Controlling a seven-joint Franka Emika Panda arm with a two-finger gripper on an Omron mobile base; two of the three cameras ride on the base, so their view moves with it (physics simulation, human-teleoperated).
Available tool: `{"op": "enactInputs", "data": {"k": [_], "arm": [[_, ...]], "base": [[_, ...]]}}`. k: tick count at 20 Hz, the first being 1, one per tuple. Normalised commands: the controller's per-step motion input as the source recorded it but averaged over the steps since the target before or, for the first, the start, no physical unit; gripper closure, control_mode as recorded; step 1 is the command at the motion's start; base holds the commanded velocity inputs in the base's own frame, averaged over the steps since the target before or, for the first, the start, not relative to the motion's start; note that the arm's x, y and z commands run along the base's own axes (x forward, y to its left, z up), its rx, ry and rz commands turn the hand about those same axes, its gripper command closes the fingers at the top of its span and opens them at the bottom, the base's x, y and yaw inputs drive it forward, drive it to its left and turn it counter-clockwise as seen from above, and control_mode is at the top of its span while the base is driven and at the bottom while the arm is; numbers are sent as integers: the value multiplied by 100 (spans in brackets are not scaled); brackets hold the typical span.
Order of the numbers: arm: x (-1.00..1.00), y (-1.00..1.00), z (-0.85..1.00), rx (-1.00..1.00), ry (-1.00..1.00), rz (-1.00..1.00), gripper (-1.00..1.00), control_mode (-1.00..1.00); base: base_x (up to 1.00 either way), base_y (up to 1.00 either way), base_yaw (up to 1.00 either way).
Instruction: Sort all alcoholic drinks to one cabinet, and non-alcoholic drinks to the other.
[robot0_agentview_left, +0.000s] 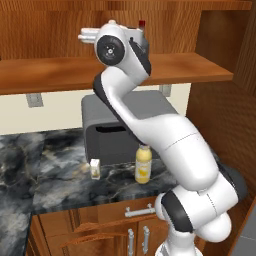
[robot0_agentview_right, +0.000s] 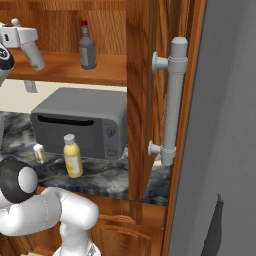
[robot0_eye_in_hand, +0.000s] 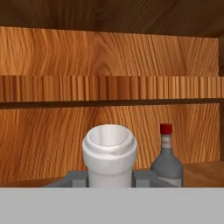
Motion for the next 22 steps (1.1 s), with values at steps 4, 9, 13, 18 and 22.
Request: {"op": "enactInputs", "data": {"k": [4, 9, 13, 18, 22], "arm": [[36, 5, 0, 0, 5, 0, 100, -100], [29, 10, -3, 0, 1, 0, 100, -100], [24, 10, -6, 0, 0, 0, 100, -100], [8, 6, -18, 0, 1, 0, 100, -100], [7, 0, -14, 0, 0, 0, 100, -100]], "base": [[0, 0, 0], [0, 0, 0], [0, 0, 0], [0, 0, 0], [0, 0, 0]]}}
